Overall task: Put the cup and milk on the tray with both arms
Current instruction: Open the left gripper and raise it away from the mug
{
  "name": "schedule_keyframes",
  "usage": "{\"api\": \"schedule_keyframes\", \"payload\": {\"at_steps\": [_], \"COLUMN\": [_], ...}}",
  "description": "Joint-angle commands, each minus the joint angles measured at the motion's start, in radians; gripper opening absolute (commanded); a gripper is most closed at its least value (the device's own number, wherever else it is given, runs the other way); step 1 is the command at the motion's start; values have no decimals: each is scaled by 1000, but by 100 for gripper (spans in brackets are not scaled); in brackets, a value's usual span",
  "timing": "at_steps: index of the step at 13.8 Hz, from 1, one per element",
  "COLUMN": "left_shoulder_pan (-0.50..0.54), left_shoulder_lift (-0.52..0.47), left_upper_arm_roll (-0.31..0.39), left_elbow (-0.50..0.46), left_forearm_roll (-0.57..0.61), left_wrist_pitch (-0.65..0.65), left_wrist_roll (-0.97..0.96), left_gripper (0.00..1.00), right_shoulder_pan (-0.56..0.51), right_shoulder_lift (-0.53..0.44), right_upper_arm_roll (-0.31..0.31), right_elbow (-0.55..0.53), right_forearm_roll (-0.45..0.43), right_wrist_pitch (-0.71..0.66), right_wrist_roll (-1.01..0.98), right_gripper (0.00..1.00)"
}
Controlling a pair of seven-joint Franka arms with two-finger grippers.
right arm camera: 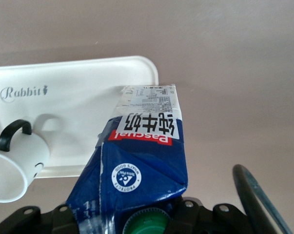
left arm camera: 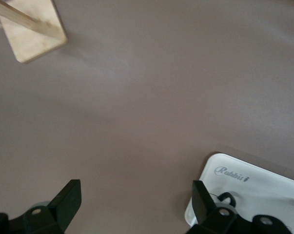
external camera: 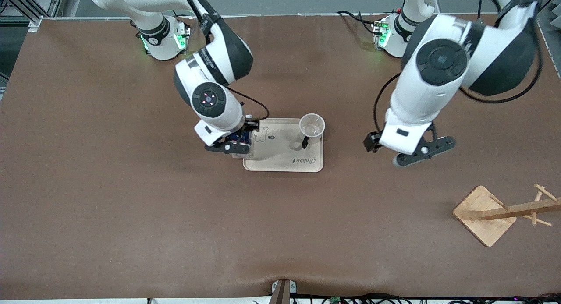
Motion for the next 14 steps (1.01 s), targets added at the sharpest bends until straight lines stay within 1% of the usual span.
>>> {"api": "schedule_keyframes", "payload": {"at_steps": [1,3,5,6,8,9,10,12,14], "left_shoulder_pan": [62,125,136,139,136,130,127,125,128], "left_shoulder_lift": [-85,-134,-176,-205,-249,-281,-312,-364,-401], "left_upper_arm_roll": [-2,-16,-13,-2,25,60,97,162,183], "left_elbow": [-20,-20,-20,-27,-50,-73,-99,-136,-173], "left_forearm_roll": [6,0,-5,-17,-54,-83,-119,-179,-195], "left_wrist_pitch": [-51,-75,-85,-91,-93,-93,-93,-93,-93], "left_wrist_roll": [126,210,285,331,393,414,454,540,566], "left_gripper": [100,100,100,100,100,100,100,100,100], "right_shoulder_pan": [15,24,35,34,34,34,34,56,76], "right_shoulder_lift": [22,42,58,64,71,71,73,73,71], "right_upper_arm_roll": [-13,-11,-11,-11,-11,-11,-11,-13,-16], "right_elbow": [18,18,15,14,12,12,12,15,17], "right_forearm_roll": [61,62,62,62,62,64,65,53,47], "right_wrist_pitch": [4,6,33,42,41,42,42,36,33], "right_wrist_roll": [-9,-24,-25,-29,-53,-50,-50,-47,-42], "right_gripper": [20,23,34,41,52,88,100,100,100]}}
